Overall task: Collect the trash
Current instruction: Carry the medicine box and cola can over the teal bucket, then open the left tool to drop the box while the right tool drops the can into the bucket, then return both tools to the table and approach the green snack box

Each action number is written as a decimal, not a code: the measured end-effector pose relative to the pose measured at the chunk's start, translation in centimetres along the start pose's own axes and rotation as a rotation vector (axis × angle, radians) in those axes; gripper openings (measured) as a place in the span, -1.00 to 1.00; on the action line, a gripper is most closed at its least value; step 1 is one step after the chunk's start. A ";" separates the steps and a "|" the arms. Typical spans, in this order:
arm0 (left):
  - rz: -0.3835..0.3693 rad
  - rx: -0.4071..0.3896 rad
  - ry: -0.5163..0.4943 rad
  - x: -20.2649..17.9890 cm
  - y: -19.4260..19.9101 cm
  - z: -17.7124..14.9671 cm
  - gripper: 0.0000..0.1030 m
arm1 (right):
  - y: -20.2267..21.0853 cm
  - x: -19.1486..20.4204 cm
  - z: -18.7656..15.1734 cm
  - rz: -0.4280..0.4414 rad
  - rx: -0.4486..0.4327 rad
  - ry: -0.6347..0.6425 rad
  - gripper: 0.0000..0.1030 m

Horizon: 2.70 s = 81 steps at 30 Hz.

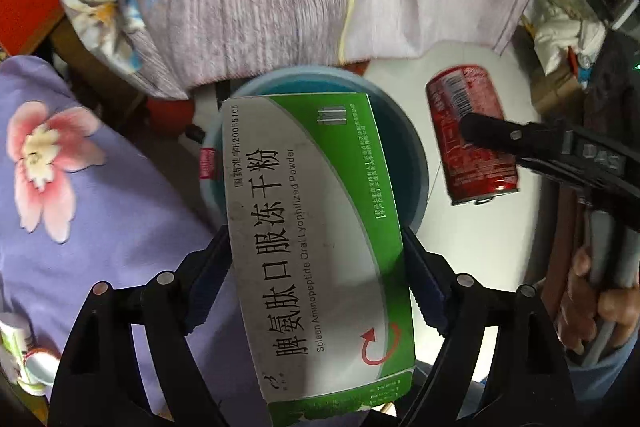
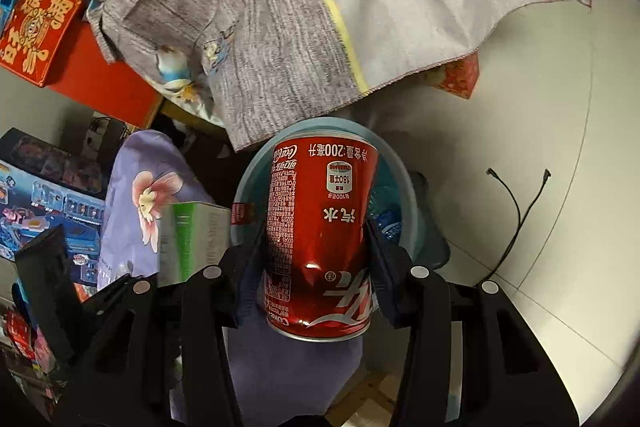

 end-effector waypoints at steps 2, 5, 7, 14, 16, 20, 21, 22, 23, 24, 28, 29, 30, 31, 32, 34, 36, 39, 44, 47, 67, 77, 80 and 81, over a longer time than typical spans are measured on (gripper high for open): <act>0.005 0.019 -0.001 -0.3 -0.9 0.0 0.61 | -0.2 -0.3 0.1 -0.008 0.007 0.002 -0.11; 0.002 0.040 0.007 -0.2 -1.8 -0.3 0.61 | -0.8 -0.4 0.1 -0.014 0.021 0.001 -0.11; 0.001 0.043 0.016 0.1 -2.0 -0.4 0.61 | -1.4 -0.4 0.1 -0.014 0.031 0.001 -0.11; -0.005 0.034 0.042 0.9 -1.4 -0.5 0.61 | -3.0 0.1 -0.1 -0.015 0.060 0.006 -0.11; -0.005 0.032 0.052 1.2 -1.2 -0.7 0.61 | -3.3 0.2 -0.2 -0.017 0.068 0.010 -0.11; -0.009 0.032 0.078 2.1 -0.8 -1.4 0.61 | -4.2 0.3 -0.3 -0.023 0.088 0.015 -0.11; -0.006 0.029 0.084 2.3 -0.6 -1.5 0.61 | -4.4 0.3 -0.3 -0.027 0.092 0.016 -0.10; -0.005 0.027 0.089 2.5 -0.4 -1.7 0.61 | -4.8 0.1 -0.4 -0.034 0.100 0.013 -0.10; -0.004 0.026 0.095 2.8 -0.3 -2.0 0.61 | -5.0 0.1 -0.6 -0.037 0.105 0.012 -0.10; -0.004 0.026 0.099 2.9 -0.2 -2.1 0.62 | -5.3 0.0 -0.7 -0.043 0.113 0.014 -0.09; 0.000 0.010 0.130 4.2 0.5 -2.7 0.82 | -6.5 0.4 -1.6 -0.052 0.150 0.025 0.29; -0.001 0.007 0.137 4.5 0.7 -2.9 0.82 | -6.6 0.6 -1.7 -0.059 0.151 0.032 0.33; -0.003 0.005 0.142 4.6 0.8 -3.0 0.82 | -6.7 0.9 -1.8 -0.066 0.153 0.041 0.33; -0.006 0.002 0.149 4.9 1.0 -3.1 0.82 | -6.8 1.2 -1.9 -0.068 0.156 0.046 0.37; -0.007 -0.002 0.160 5.3 1.2 -3.3 0.82 | -6.9 1.3 -2.0 -0.068 0.159 0.048 0.48; -0.008 -0.005 0.170 5.8 1.4 -3.6 0.82 | -7.0 1.8 -2.2 -0.071 0.163 0.057 0.49; -0.010 -0.006 0.184 6.4 1.8 -4.1 0.83 | -7.0 2.1 -2.4 -0.081 0.174 0.062 0.54; -0.013 -0.009 0.204 7.4 2.3 -4.9 0.83 | -6.9 2.7 -2.8 -0.096 0.182 0.072 0.55; -0.009 -0.021 0.220 8.7 3.3 -6.5 0.83 | -6.8 4.7 -3.8 -0.113 0.193 0.105 0.56; 0.013 -0.036 0.233 10.0 4.3 -7.9 0.83 | -7.0 6.2 -4.5 -0.105 0.199 0.127 0.60; 0.153 -0.081 0.551 26.1 10.5 -22.9 0.83 | -14.7 23.6 -16.2 -0.016 0.413 0.419 0.61; 0.253 -0.124 0.710 35.1 13.7 -29.6 0.83 | -18.2 31.5 -20.3 0.006 0.480 0.544 0.61; 0.248 -0.108 0.762 37.2 13.2 -31.1 0.83 | -19.1 33.7 -21.4 0.031 0.496 0.570 0.61; 0.243 -0.106 0.777 37.8 13.0 -31.3 0.83 | -19.5 34.5 -21.8 0.035 0.501 0.582 0.61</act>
Point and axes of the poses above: each gripper's, at about its wrist camera, not at the fingertips, and y roughly against the way its jaws point, x to its left, z to its top, the point moved 8 cm from there along -y, roughly the way its jaws point, and after that the axes turned 12 degrees about z, right-handed, at the moved point
